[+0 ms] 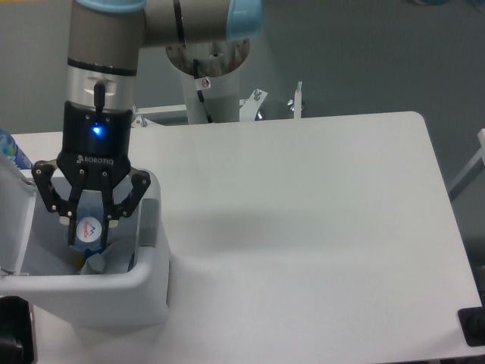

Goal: Place the trash in the trash can
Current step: 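Lower the bottle into the bin and open the gripper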

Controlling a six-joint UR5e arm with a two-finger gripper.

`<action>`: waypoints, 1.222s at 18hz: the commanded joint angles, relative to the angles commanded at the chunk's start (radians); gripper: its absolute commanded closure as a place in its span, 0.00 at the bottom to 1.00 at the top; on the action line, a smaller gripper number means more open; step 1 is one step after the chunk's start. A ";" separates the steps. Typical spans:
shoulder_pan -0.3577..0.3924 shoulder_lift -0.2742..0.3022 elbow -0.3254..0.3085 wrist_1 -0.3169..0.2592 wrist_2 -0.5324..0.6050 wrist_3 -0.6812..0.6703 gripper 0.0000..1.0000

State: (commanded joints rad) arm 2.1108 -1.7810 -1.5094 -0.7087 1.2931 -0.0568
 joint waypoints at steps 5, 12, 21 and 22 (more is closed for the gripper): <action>-0.021 0.003 -0.011 0.000 0.002 0.002 0.85; -0.054 -0.021 -0.023 0.000 0.002 0.009 0.84; -0.064 -0.014 -0.040 0.000 0.002 0.011 0.81; -0.064 -0.011 -0.044 0.000 0.002 0.012 0.81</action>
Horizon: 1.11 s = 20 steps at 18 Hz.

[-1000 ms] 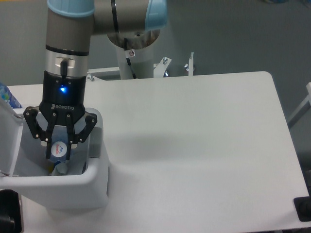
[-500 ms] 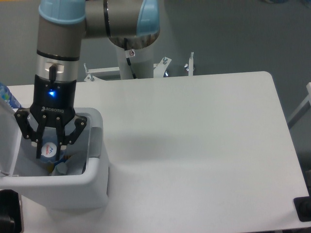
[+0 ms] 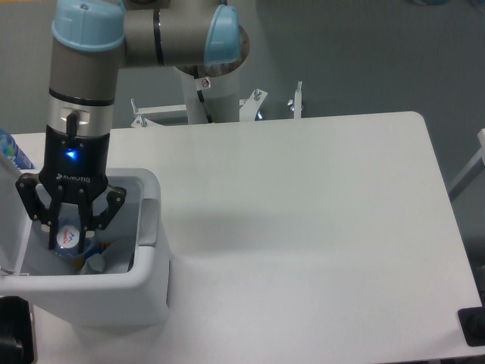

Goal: Place the trash in the trash can

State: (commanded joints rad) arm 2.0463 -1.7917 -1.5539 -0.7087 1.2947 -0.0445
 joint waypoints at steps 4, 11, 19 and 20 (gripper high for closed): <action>0.000 0.002 -0.005 -0.002 0.000 0.006 0.69; 0.000 0.011 0.008 -0.003 0.005 0.051 0.00; 0.122 0.067 0.035 -0.005 0.029 0.147 0.00; 0.144 0.071 0.047 -0.005 0.052 0.159 0.00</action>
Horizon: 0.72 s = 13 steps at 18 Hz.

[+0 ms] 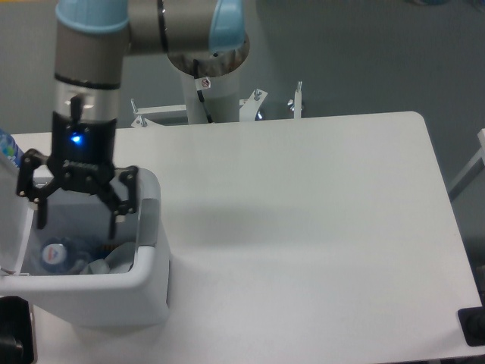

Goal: Place the trash in the trash can

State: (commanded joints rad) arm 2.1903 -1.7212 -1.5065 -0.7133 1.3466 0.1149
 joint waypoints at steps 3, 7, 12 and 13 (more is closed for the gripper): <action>0.081 0.009 0.026 -0.002 0.092 0.046 0.00; 0.134 0.011 0.035 -0.012 0.179 0.225 0.00; 0.235 0.061 0.045 -0.217 0.209 0.558 0.00; 0.247 0.064 0.046 -0.247 0.209 0.612 0.00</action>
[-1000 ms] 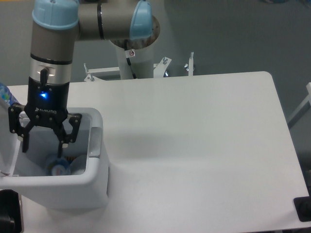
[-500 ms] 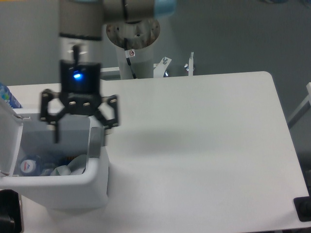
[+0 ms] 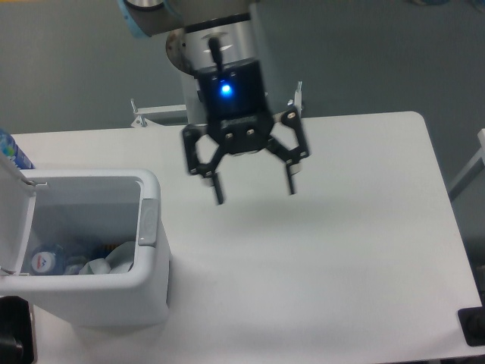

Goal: Place the trash in the trash can

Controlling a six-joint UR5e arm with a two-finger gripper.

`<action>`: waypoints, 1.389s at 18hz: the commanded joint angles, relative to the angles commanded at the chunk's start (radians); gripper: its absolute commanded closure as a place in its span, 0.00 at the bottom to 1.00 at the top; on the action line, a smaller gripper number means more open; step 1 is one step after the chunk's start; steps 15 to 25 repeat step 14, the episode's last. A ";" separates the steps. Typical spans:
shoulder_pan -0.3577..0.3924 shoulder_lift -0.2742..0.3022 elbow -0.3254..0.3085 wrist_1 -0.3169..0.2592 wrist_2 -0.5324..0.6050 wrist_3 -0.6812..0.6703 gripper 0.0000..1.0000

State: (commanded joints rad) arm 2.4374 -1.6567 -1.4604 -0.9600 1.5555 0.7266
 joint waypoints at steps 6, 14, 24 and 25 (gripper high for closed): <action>0.074 0.012 -0.003 -0.127 0.006 0.285 0.00; 0.120 0.032 -0.014 -0.180 0.006 0.424 0.00; 0.120 0.032 -0.014 -0.180 0.006 0.424 0.00; 0.120 0.032 -0.014 -0.180 0.006 0.424 0.00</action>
